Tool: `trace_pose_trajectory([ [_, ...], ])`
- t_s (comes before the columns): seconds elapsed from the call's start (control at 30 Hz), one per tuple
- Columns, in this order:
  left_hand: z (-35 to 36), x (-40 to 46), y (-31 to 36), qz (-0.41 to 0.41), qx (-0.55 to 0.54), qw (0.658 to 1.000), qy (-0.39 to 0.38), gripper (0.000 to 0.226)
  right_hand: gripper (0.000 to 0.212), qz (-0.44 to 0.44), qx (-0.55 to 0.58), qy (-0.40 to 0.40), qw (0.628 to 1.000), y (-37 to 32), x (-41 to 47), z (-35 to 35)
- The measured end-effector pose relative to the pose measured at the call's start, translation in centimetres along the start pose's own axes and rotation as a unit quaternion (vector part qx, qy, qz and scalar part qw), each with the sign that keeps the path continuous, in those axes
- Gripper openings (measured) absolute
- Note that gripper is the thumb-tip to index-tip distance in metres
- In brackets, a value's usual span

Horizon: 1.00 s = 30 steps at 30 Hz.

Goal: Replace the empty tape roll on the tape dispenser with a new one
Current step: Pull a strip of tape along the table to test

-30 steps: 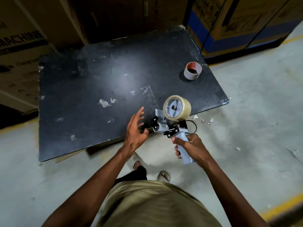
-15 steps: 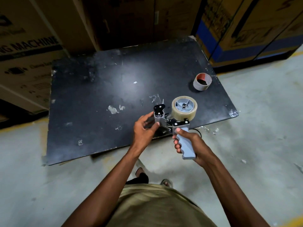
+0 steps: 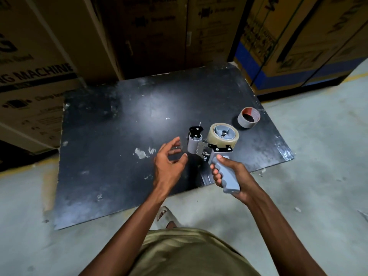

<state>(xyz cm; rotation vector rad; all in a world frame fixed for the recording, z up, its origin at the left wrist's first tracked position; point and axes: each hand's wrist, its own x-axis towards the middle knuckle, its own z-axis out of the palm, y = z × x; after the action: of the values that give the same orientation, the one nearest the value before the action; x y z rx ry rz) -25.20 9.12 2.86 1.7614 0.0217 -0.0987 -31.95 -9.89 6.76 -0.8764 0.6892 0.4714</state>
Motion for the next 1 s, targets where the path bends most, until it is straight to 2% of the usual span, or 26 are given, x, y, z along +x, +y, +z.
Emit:
trace_pose_trajectory([
  [0.5,-1.9,6.1,0.1,0.019,0.038,0.998,-0.053,0.066,0.029,-0.012,0.066,-0.001,0.998,-1.9,2.4,4.6],
  [0.9,-1.5,9.9,-1.8,-0.010,0.080,0.996,-0.031,0.070,0.008,-0.026,-0.003,-0.039,0.999,-5.9,5.8,2.7],
  [1.0,-0.2,10.8,-2.5,-0.021,0.096,0.995,-0.011,0.069,0.016,-0.023,-0.032,-0.043,0.998,-7.6,7.7,1.8],
])
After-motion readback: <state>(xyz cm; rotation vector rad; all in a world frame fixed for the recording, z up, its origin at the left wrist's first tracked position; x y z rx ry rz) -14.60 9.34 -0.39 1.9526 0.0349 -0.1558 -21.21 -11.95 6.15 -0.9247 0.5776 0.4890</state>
